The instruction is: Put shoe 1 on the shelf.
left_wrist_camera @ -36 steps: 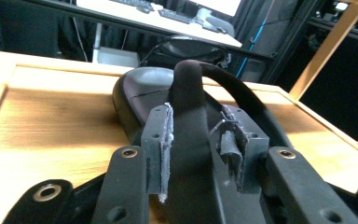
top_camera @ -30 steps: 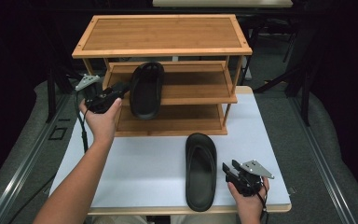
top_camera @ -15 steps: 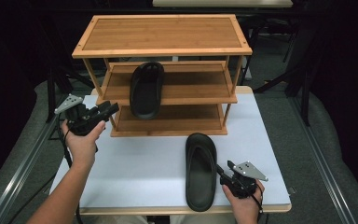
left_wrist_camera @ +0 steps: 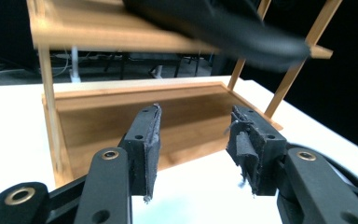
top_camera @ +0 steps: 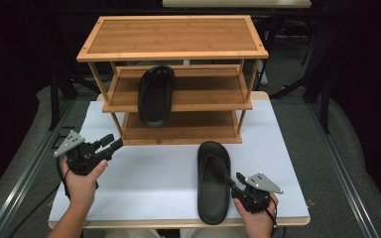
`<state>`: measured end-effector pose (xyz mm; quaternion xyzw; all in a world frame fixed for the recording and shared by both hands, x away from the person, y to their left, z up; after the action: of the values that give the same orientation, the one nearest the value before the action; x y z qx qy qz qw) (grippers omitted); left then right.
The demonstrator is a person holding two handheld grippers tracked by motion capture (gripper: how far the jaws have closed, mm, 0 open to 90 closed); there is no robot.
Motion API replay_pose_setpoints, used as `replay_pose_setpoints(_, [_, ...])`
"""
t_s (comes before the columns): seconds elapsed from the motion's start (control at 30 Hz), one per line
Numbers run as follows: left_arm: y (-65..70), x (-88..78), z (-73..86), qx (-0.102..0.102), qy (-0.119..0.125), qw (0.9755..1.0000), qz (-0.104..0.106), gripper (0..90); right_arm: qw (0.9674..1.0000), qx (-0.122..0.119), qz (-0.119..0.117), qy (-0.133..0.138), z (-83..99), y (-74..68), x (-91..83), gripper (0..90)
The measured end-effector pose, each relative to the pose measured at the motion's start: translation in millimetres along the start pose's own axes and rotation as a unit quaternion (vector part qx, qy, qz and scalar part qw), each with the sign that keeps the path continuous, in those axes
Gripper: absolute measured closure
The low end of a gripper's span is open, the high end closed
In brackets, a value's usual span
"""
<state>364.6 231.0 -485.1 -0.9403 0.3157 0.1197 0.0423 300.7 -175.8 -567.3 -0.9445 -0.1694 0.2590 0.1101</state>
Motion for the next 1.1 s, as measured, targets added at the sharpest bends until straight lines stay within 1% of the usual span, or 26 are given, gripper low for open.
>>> replay_pose_setpoints(0.03, [1.5,0.1,4.7,0.000,-0.002,1.0000,0.003,55.0,1.0000,0.001,-0.002,0.007,-0.2,-1.7,0.9,58.5])
replay_pose_setpoints(0.07, [4.2,0.0,11.8,0.001,-0.010,0.9999,0.005,54.9,1.0000,0.002,-0.002,0.008,0.0,-2.5,1.3,58.4])
replay_pose_setpoints(0.13, [7.9,-1.6,20.6,0.001,-0.010,0.9999,0.007,54.9,1.0000,0.003,0.003,-0.001,0.6,-3.1,0.3,57.1])
replay_pose_setpoints(0.17, [9.2,-2.5,23.7,0.000,-0.010,0.9999,0.008,54.9,1.0000,0.006,0.000,-0.003,0.7,-3.5,0.3,56.6])
replay_pose_setpoints(0.2, [10.9,-3.2,27.6,-0.001,-0.012,0.9999,0.010,54.9,1.0000,0.008,-0.003,0.002,0.6,-4.3,1.3,56.6])
replay_pose_setpoints(0.23, [12.4,-3.6,31.3,0.000,-0.014,0.9998,0.012,54.9,0.9999,0.012,-0.004,-0.001,1.7,-5.2,0.8,56.4])
replay_pose_setpoints(0.27, [13.7,-4.1,34.2,0.001,-0.017,0.9997,0.015,54.8,0.9999,0.011,-0.008,-0.007,2.9,-6.4,0.0,56.3])
replay_pose_setpoints(0.3, [15.1,-5.3,37.3,0.003,-0.021,0.9996,0.019,54.8,0.9999,0.011,-0.012,0.000,3.1,-8.4,0.7,56.1])
replay_pose_setpoints(0.37, [16.6,-7.6,41.4,0.005,-0.023,0.9995,0.019,54.8,0.9998,0.008,-0.014,-0.009,6.2,-12.3,-1.5,56.0])
replay_pose_setpoints(0.4, [17.7,-9.0,44.4,0.008,-0.028,0.9994,0.021,54.8,0.9997,0.007,-0.019,-0.015,7.9,-14.4,-1.1,56.0])
replay_pose_setpoints(0.47, [18.2,-10.5,49.2,0.009,-0.037,0.9990,0.025,54.8,0.9997,0.000,-0.015,-0.019,10.0,-16.5,1.6,57.5])
replay_pose_setpoints(0.53, [17.1,-10.9,52.8,0.003,-0.037,0.9991,0.023,54.8,0.9994,-0.002,-0.004,-0.033,12.3,-14.5,3.9,61.6])
replay_pose_setpoints(0.6, [15.8,-11.1,54.5,-0.002,-0.040,0.9989,0.023,54.6,0.9990,0.001,-0.005,-0.044,14.7,-12.5,5.9,67.1])
replay_pose_setpoints(0.63, [15.3,-11.3,54.6,-0.001,-0.041,0.9989,0.022,54.6,0.9991,0.003,-0.005,-0.042,15.0,-12.1,7.7,67.4])
replay_pose_setpoints(0.7, [14.3,-10.6,54.7,0.000,-0.039,0.9991,0.019,54.6,0.9988,0.003,-0.002,-0.048,14.1,-12.1,7.6,69.2])
replay_pose_setpoints(0.73, [14.6,-9.6,54.8,-0.001,-0.038,0.9991,0.021,54.6,0.9989,-0.003,0.007,-0.047,13.2,-11.6,7.9,70.4])
replay_pose_setpoints(0.77, [14.9,-9.1,55.1,-0.001,-0.038,0.9991,0.021,54.6,0.9991,-0.004,0.008,-0.041,12.3,-11.6,9.1,71.4])
replay_pose_setpoints(0.8, [15.1,-8.5,55.9,-0.001,-0.040,0.9990,0.021,54.6,0.9990,-0.006,0.011,-0.043,11.8,-10.9,9.2,72.6])
replay_pose_setpoints(0.87, [15.5,-7.7,56.7,-0.002,-0.040,0.9990,0.022,54.6,0.9989,-0.006,0.026,-0.038,8.7,-6.3,11.6,74.5])
replay_pose_setpoints(0.9, [15.2,-7.8,56.8,0.001,-0.042,0.9989,0.022,54.6,0.9990,-0.004,0.027,-0.037,7.1,-4.4,13.1,75.4])
replay_pose_setpoints(0.93, [15.1,-7.8,56.6,-0.001,-0.040,0.9990,0.022,54.6,0.9992,-0.003,0.022,-0.034,5.1,-2.4,15.7,76.1])
replay_pose_setpoints(1.0, [14.6,-7.9,56.6,-0.001,-0.039,0.9990,0.021,54.6,0.9991,-0.002,0.020,-0.036,4.5,-1.6,16.3,76.2])
replay_pose_setpoints(1.07, [10.5,-8.1,59.0,-0.005,-0.043,0.9989,0.018,54.5,0.9994,0.000,0.017,-0.031,4.5,-0.8,17.1,75.5])
replay_pose_setpoints(1.1, [10.5,-8.1,59.0,-0.005,-0.043,0.9989,0.018,54.6,0.9994,0.000,0.017,-0.031,4.5,-0.8,17.1,75.5])
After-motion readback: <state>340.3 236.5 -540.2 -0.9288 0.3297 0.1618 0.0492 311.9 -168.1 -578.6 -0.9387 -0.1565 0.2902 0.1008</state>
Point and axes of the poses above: each handheld gripper's, and its own axes: x roughly forward along the jaws, z roughly out of its underside, y roughly to its right, the point moved 6 cm from there along x, roughly forward along the jaws, and after that the axes turned 14 degrees about x, right-handed, at the moved point
